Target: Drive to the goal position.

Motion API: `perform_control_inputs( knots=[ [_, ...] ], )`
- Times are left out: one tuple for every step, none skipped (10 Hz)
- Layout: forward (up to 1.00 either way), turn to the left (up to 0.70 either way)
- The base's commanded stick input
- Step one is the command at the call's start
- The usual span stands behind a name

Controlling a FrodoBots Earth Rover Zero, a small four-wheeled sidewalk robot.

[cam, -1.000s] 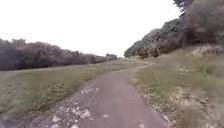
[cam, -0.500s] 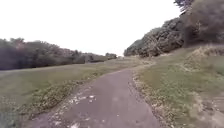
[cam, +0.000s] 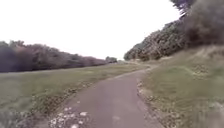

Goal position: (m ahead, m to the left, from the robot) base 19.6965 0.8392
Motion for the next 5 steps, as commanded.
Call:
perform_control_inputs(
  knots=[
    [1.0, 0.02],
    [1.0, 0.01],
    [1.0, 0.0],
    [1.0, 0.0],
    [1.0, 0.0]
  ],
)
